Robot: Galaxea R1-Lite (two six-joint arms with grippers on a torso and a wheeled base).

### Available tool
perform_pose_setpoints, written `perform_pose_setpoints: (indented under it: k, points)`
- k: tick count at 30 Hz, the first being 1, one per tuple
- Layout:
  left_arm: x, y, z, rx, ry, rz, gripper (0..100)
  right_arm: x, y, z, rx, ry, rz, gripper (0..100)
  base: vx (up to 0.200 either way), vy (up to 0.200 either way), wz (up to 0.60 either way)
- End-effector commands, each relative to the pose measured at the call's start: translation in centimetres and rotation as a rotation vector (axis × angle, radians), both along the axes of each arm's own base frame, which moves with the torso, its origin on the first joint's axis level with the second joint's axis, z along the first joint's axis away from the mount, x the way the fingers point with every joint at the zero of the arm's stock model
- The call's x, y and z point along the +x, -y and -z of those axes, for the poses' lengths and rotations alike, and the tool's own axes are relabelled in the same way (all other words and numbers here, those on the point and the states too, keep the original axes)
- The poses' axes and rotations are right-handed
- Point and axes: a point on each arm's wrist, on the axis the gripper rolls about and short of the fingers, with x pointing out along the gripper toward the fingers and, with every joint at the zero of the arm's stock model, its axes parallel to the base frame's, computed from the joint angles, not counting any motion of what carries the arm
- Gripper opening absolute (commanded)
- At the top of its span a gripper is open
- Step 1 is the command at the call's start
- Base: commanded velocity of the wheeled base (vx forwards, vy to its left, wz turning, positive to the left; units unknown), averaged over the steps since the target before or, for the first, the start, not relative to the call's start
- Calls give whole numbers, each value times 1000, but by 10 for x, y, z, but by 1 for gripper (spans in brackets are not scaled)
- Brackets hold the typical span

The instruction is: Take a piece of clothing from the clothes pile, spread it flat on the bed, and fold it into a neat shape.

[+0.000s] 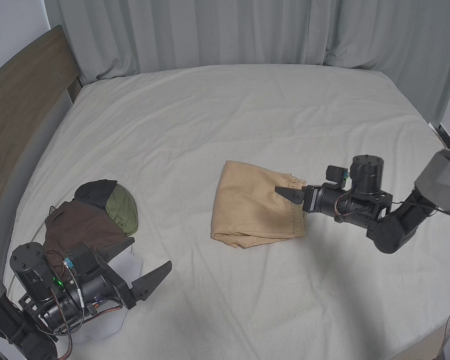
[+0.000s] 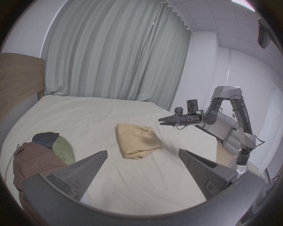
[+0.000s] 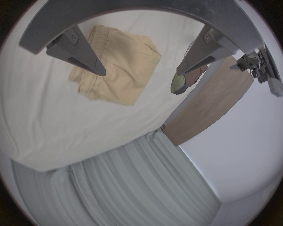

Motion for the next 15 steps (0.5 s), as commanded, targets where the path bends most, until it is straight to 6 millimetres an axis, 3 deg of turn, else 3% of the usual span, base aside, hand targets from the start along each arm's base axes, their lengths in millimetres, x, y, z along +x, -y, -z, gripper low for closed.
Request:
perform_pose_setpoints:
  k: [1,8,10,11,15]
  points:
    - [-34,13,-31,-60,135,127,100,-72,27,-81,-85,265,-10,100,0,0,0]
    - [-73,2,-52,-119,246,160,100,-172,62,-126,-53,466,3,100,0,0,0]
    - [-77,-1,-55,-130,261,154,100,-187,68,-128,-47,486,11,100,0,0,0]
    - [-86,-6,-63,-151,300,142,100,-209,78,-132,-38,530,27,100,0,0,0]
    - [-101,-19,-71,-171,344,92,100,-250,101,-140,-34,637,104,100,0,0,0]
